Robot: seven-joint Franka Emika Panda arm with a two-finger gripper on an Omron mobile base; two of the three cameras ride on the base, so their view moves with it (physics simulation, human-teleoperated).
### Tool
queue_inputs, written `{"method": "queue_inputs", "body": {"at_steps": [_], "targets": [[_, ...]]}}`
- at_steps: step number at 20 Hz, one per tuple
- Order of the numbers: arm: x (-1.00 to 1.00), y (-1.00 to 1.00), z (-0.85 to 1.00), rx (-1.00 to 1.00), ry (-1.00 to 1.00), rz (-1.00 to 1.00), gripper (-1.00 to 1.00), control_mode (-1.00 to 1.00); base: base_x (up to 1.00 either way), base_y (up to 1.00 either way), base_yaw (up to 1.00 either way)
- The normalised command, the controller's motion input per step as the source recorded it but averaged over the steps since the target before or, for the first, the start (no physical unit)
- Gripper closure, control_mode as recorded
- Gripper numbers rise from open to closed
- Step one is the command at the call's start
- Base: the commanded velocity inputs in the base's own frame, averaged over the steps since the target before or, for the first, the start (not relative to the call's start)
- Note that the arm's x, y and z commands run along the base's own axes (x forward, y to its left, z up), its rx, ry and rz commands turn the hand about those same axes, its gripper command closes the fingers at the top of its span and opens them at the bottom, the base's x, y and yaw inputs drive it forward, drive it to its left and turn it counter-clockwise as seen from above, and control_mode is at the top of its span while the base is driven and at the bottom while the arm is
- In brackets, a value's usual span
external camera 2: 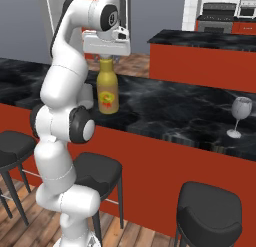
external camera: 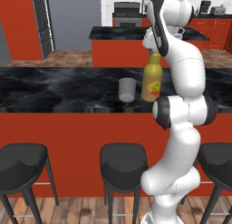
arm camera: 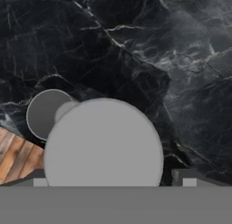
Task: There is a wine glass and glass cup on the dining counter. Place the wine bottle next to the wine glass and the juice bottle next to the glass cup.
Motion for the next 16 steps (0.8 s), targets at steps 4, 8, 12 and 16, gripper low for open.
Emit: {"method": "queue_inputs", "body": {"at_steps": [4, 8, 12, 16], "targets": [[-0.19, 0.00, 0.14, 0.00, 0.00, 0.00, -1.00, -1.00, 0.00, 0.00, 0.00], [-0.16, 0.00, 0.09, -0.02, 0.00, 0.00, -1.00, -1.00, 0.00, 0.00, 0.00], [-0.27, 0.00, 0.06, 0.00, 0.00, 0.00, -1.00, -1.00, 0.00, 0.00, 0.00], [-0.38, 0.00, 0.02, 0.00, 0.00, 0.00, -1.00, -1.00, 0.00, 0.00, 0.00]]}}
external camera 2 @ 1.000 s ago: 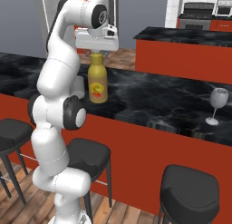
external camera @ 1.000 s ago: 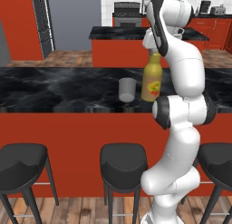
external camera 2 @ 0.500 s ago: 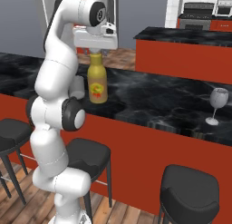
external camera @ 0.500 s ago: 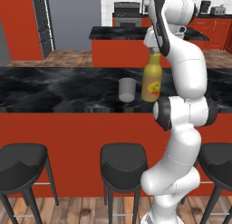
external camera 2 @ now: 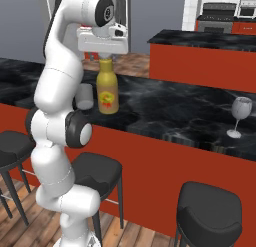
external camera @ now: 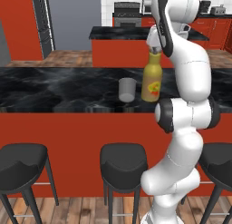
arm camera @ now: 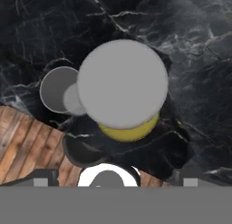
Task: There is a wine glass and glass cup on the dining counter. Place the wine bottle next to the wine glass and the juice bottle next to the glass cup.
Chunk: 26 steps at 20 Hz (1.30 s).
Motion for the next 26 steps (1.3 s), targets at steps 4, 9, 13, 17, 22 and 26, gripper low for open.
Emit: {"method": "queue_inputs", "body": {"at_steps": [4, 9, 13, 17, 22, 26], "targets": [[-0.46, 0.04, 0.00, 0.00, 0.00, 0.00, -1.00, -1.00, 0.00, 0.00, 0.00], [-0.47, 0.08, -0.01, 0.00, 0.00, 0.00, -1.00, -1.00, 0.00, 0.00, 0.00], [-0.44, 0.13, -0.09, -0.01, 0.00, 0.00, -1.00, -1.00, 0.00, 0.00, 0.00], [-0.56, 0.12, -0.10, 0.00, 0.00, 0.00, -1.00, -1.00, 0.00, 0.00, 0.00], [-0.78, 0.15, -0.23, 0.00, -0.05, -0.01, -1.00, -1.00, 0.00, 0.00, 0.00], [-0.87, 0.13, -0.25, 0.00, -0.09, -0.02, -1.00, -1.00, 0.00, 0.00, 0.00]]}}
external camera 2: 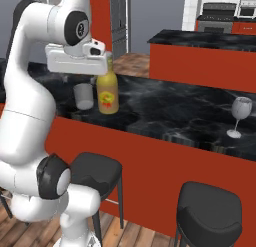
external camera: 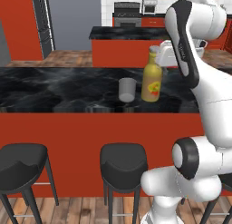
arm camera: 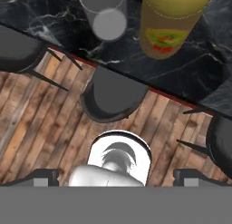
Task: There is a wine glass and glass cup on the dining counter. Place the wine bottle next to the wine glass and the juice bottle next to the glass cup.
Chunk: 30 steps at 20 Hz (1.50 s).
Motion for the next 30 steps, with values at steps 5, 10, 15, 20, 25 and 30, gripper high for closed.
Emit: {"method": "queue_inputs", "body": {"at_steps": [5, 10, 15, 20, 25, 30], "targets": [[-0.81, 0.05, -0.18, 0.00, -0.05, -0.03, -1.00, -1.00, 0.00, 0.00, 0.00], [-0.81, 0.00, -0.18, -0.03, -0.11, -0.04, -1.00, -1.00, 0.00, 0.00, 0.00], [-0.73, 0.00, -0.28, -0.07, -0.25, -0.02, -1.00, -1.00, 0.00, 0.00, 0.00], [-0.65, -0.01, -0.27, -0.06, -0.22, -0.05, -1.00, -1.00, 0.00, 0.00, 0.00], [-0.49, -0.02, -0.24, -0.01, -0.07, -0.10, -1.00, -1.00, 0.00, 0.00, 0.00], [-0.13, -0.17, -0.28, 0.02, 0.02, -0.05, -1.00, -1.00, 0.00, 0.00, 0.00]]}}
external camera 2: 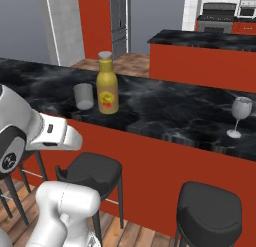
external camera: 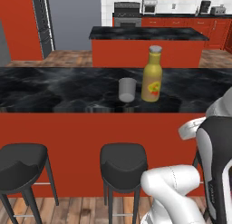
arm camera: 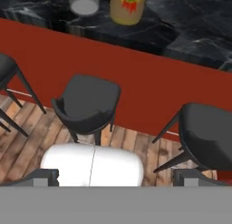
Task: There is a wine glass and glass cup on the dining counter. Place the wine bottle next to the wine glass and the juice bottle next to the glass cup.
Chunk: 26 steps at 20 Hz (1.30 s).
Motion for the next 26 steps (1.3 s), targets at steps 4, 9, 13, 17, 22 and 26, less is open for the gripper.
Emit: {"method": "queue_inputs", "body": {"at_steps": [4, 9, 13, 17, 22, 26], "targets": [[-0.04, -0.17, -0.14, 0.12, 0.13, -0.07, -1.00, -1.00, 0.00, 0.00, 0.00], [-0.15, -0.05, -0.08, 0.13, 0.05, -0.05, -1.00, -1.00, 0.00, 0.00, 0.00], [-0.07, 0.00, -0.08, 0.02, 0.01, -0.01, -1.00, -1.00, 0.00, 0.00, 0.00], [0.00, 0.00, 0.00, 0.00, 0.00, 0.00, -1.00, -1.00, 0.00, 0.00, 0.00], [0.00, 0.00, 0.00, 0.00, 0.00, 0.00, -1.00, -1.00, 0.00, 0.00, 0.00], [0.00, 0.00, 0.00, 0.00, 0.00, 0.00, -1.00, -1.00, 0.00, 0.00, 0.00]]}}
